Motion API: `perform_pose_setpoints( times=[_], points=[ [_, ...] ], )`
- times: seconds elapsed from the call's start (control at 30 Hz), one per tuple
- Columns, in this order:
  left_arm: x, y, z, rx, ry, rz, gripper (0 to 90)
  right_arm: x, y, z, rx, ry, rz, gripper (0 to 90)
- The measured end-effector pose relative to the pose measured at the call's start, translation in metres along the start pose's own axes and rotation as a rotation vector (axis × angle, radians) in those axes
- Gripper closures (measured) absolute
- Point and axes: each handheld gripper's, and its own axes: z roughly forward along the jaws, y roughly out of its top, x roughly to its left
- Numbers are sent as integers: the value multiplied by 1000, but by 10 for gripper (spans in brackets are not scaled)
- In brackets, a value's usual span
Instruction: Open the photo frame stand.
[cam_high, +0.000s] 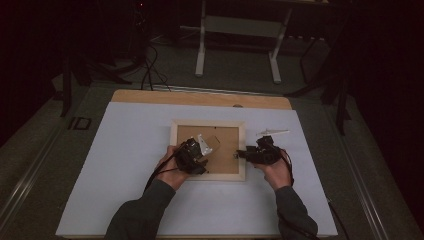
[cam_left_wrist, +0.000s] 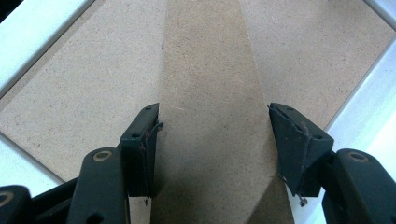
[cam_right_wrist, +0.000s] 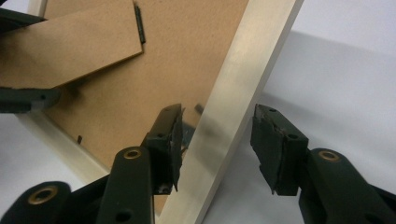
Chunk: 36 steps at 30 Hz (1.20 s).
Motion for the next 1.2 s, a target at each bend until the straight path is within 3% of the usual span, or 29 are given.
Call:
perform_pose_setpoints(
  times=[0.47,0.63,0.87,1.2],
  points=[
    [-2,-2,-1,-17,14,10,397,-18,25,15,77,53,18,512],
    [-3,-2,-1,-25,20,18,397,-24,27,18,91,80,37,505],
    [-4,-3,-2,-37,23,30,396,-32,30,20,113,159,65,540],
    [-3,-5,-1,-51,20,35,395,-35,29,18,113,177,97,572]
  ],
)
